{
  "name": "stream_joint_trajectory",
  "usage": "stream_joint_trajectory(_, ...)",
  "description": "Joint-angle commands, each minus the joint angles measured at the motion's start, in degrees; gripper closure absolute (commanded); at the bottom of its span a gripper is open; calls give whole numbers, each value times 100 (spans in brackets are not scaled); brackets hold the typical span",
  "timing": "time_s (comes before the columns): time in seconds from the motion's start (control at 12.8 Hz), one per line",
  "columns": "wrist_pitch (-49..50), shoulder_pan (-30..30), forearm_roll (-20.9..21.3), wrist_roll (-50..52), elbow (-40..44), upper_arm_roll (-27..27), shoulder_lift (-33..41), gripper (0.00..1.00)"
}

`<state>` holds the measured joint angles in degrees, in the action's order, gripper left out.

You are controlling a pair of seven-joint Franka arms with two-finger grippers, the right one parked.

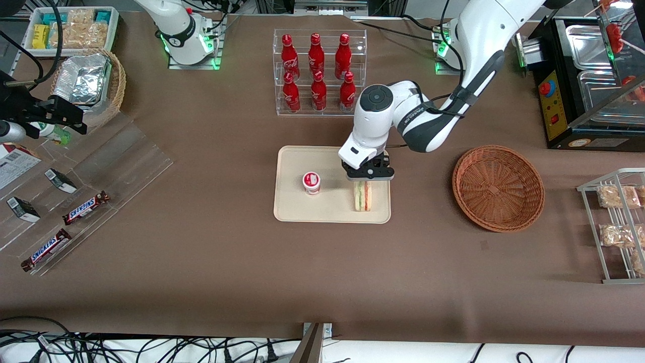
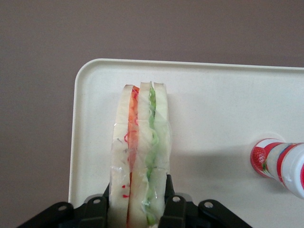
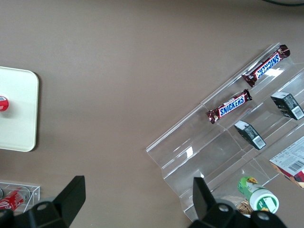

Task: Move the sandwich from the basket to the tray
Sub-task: 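Lower the sandwich onto the tray beside the yogurt cup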

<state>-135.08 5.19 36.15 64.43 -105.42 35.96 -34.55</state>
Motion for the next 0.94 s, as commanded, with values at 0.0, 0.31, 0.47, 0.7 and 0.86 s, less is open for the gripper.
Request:
stream_joint_trajectory(0.0, -80, 0, 260, 210, -84, 26, -17, 60)
stream_joint_trajectory(0.31, -168, 26, 304, 272, -84, 26, -69, 60)
stream_joint_trajectory(0.47, -168, 35, 313, 281, -84, 17, -104, 59)
stream_joint_trajectory(0.7, -168, 35, 313, 281, -84, 17, -113, 59)
stream_joint_trajectory(0.86, -168, 35, 313, 281, -127, 17, -113, 59)
